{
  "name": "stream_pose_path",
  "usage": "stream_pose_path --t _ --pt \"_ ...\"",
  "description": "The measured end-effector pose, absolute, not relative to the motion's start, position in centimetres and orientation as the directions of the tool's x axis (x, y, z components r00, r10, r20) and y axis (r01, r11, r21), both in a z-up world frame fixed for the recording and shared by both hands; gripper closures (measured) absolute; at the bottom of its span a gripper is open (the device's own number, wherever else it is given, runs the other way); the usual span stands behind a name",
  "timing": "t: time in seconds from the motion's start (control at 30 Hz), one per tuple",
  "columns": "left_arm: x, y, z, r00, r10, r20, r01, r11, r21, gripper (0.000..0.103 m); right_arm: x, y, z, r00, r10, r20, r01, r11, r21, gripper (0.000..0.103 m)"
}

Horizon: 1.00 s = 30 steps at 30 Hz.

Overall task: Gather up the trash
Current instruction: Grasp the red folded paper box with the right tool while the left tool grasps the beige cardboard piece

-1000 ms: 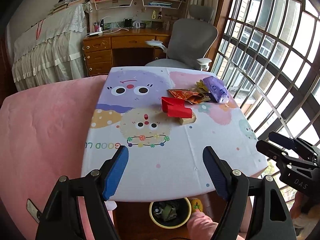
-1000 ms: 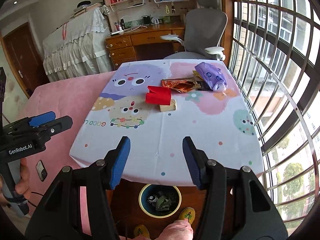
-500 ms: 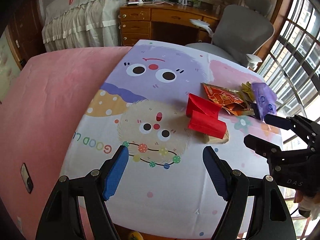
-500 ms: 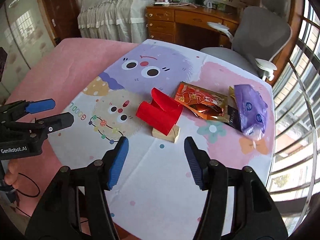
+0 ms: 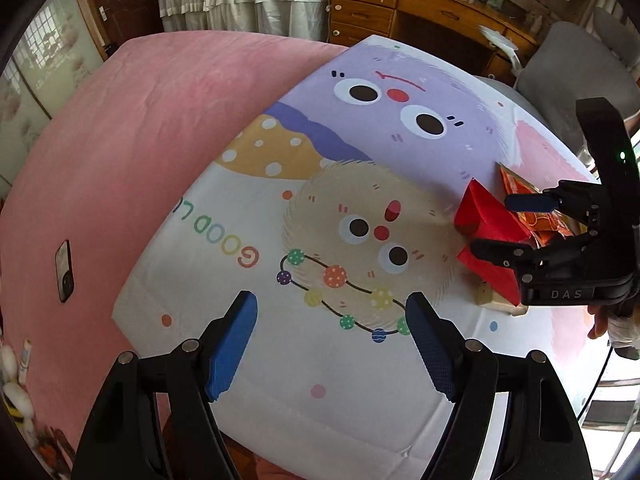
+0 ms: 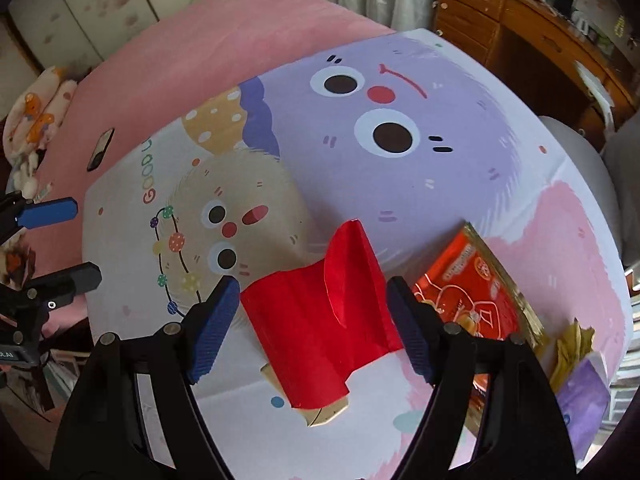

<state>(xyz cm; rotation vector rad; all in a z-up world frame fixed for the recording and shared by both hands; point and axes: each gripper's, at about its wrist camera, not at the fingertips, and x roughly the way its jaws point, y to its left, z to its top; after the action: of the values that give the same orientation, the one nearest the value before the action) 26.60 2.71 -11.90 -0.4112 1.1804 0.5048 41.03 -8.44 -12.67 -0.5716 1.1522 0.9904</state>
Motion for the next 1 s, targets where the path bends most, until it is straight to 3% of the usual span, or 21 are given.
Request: stream_pose_path --t 0.23,0.53,0.63,0.77,1.0 --pt "26.0 2.2 -13.1 0.269 0.153 -0.951 -0.594 0.804 -0.038 0.025 39.8 -6.9 -16.1 0.073 0.24 -0.968 -0.952 0.306 0.004 0.028" --pt "26.4 1.4 -12.7 0.287 0.15 -0.946 -0.579 0.814 -0.047 0.025 41.2 -6.0 -17.9 0.104 0.123 -0.987 -0.946 0.319 -0.06 0.029" --pt "26.8 1.1 -12.6 0.29 0.15 -0.945 -0.566 0.823 -0.043 0.025 41.9 -6.7 -18.2 0.088 0.125 -0.988 -0.933 0.357 -0.038 0.057" --pt "27.5 0.6 -12.5 0.297 0.139 -0.945 -0.548 0.835 -0.049 0.025 42.7 -7.5 -17.1 0.096 0.166 -0.982 -0.91 0.415 -0.019 0.077" --pt "30.3 -1.7 -12.2 0.329 0.068 -0.942 -0.461 0.882 -0.097 0.025 42.5 -10.8 -12.1 0.132 0.314 -0.94 -0.848 0.528 0.058 0.079"
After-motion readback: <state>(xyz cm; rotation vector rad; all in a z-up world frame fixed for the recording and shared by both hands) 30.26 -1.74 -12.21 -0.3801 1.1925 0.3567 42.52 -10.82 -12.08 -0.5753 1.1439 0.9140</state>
